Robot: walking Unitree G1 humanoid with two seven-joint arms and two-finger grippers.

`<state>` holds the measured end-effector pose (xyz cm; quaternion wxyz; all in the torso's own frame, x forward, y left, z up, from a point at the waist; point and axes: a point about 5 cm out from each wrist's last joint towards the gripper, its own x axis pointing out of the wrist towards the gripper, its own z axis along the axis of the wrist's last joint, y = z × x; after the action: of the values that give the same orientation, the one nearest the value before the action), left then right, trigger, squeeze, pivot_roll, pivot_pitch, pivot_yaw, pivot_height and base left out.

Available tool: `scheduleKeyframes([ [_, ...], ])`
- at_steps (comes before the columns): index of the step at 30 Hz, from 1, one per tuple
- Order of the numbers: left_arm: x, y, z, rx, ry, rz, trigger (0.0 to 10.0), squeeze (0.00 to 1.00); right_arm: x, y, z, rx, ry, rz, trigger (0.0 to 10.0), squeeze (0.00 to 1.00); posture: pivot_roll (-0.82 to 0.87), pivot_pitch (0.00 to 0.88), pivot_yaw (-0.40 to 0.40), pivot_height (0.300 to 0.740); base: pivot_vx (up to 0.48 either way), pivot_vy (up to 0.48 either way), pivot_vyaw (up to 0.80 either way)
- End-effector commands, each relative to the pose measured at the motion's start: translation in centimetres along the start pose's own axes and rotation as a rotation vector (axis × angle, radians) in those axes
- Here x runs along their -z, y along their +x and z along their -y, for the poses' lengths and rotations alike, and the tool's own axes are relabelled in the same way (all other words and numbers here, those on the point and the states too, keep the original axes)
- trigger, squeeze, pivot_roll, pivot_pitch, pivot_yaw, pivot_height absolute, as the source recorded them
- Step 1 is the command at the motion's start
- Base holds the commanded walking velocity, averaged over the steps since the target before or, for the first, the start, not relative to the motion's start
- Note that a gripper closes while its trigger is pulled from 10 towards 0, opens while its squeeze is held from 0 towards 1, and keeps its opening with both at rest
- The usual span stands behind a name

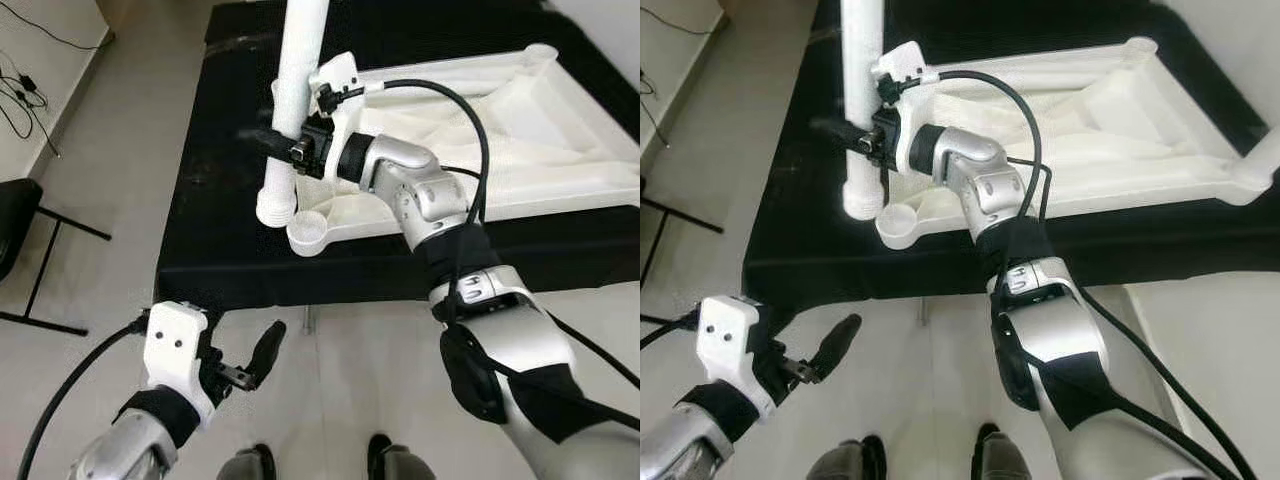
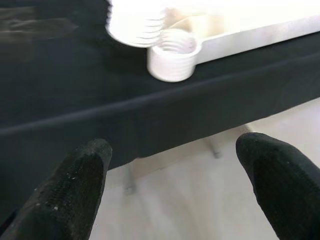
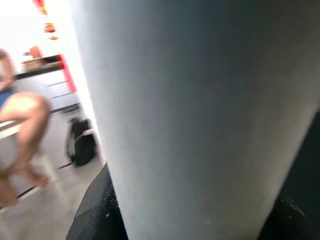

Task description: Building children table

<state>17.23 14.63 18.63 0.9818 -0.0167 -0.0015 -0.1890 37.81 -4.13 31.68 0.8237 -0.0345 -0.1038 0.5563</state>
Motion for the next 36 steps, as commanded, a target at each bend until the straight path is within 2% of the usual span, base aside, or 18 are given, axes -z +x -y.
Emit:
scheduleKeyframes([
  [1, -0.2, -0.6, 0.2, -0.014, 0.045, 0.012, 10.0, 0.00, -1.1, 0.5, -0.7, -0.095, -0.045, 0.030, 10.0, 0.00, 0.06, 0.399, 0.054, 0.740, 0.000, 0.000, 0.00],
  [4, -0.5, -0.9, 0.3, -0.025, 0.068, 0.034, 10.0, 0.00, -1.6, 0.2, -0.9, -0.180, -0.069, 0.037, 10.0, 0.00, 0.06, 0.408, 0.060, 0.740, 0.000, 0.000, 0.00],
  [9, -0.6, -1.2, 0.5, -0.029, 0.082, 0.042, 10.0, 0.00, -1.8, 0.1, -1.1, -0.226, -0.095, 0.029, 10.0, 0.00, 0.07, 0.416, 0.068, 0.740, 0.000, 0.000, 0.00],
  [11, -0.6, -1.5, 0.8, -0.026, 0.085, 0.045, 10.0, 0.00, -2.2, -0.3, -0.9, -0.280, -0.132, 0.005, 10.0, 0.00, 0.07, 0.422, 0.070, 0.740, 0.000, 0.000, 0.00],
  [16, -0.6, -1.6, 0.9, -0.027, 0.087, 0.046, 10.0, 0.00, -2.3, -0.4, -0.8, -0.298, -0.143, -0.002, 10.0, 0.00, 0.07, 0.423, 0.070, 0.740, 0.000, 0.000, 0.00],
  [19, -0.5, -1.8, 0.9, -0.032, 0.090, 0.048, 10.0, 0.00, -3.0, -1.3, -0.5, -0.363, -0.180, -0.022, 10.0, 0.00, 0.08, 0.428, 0.074, 0.740, 0.000, 0.000, 0.00],
  [21, -0.5, -1.8, 1.0, -0.032, 0.093, 0.052, 10.0, 0.00, -3.4, -2.1, -0.4, -0.434, -0.217, -0.068, 10.0, 0.00, 0.07, 0.430, 0.074, 0.740, 0.000, 0.000, 0.00],
  [27, -0.4, -1.8, 1.1, -0.030, 0.094, 0.061, 10.0, 0.00, -3.3, -2.7, -0.6, -0.530, -0.244, -0.136, 10.0, 0.00, 0.07, 0.430, 0.072, 0.740, 0.000, 0.000, 0.00],
  [32, -0.4, -1.7, 1.1, -0.032, 0.095, 0.063, 10.0, 0.00, -3.2, -2.7, -0.6, -0.557, -0.248, -0.161, 10.0, 0.00, 0.07, 0.429, 0.069, 0.740, 0.000, 0.000, 0.00],
  [36, -0.4, -1.6, 1.0, -0.038, 0.097, 0.071, 10.0, 0.00, -2.6, -2.4, -0.8, -0.599, -0.255, -0.230, 10.0, 0.00, 0.06, 0.427, 0.058, 0.740, 0.000, 0.000, 0.00],
])
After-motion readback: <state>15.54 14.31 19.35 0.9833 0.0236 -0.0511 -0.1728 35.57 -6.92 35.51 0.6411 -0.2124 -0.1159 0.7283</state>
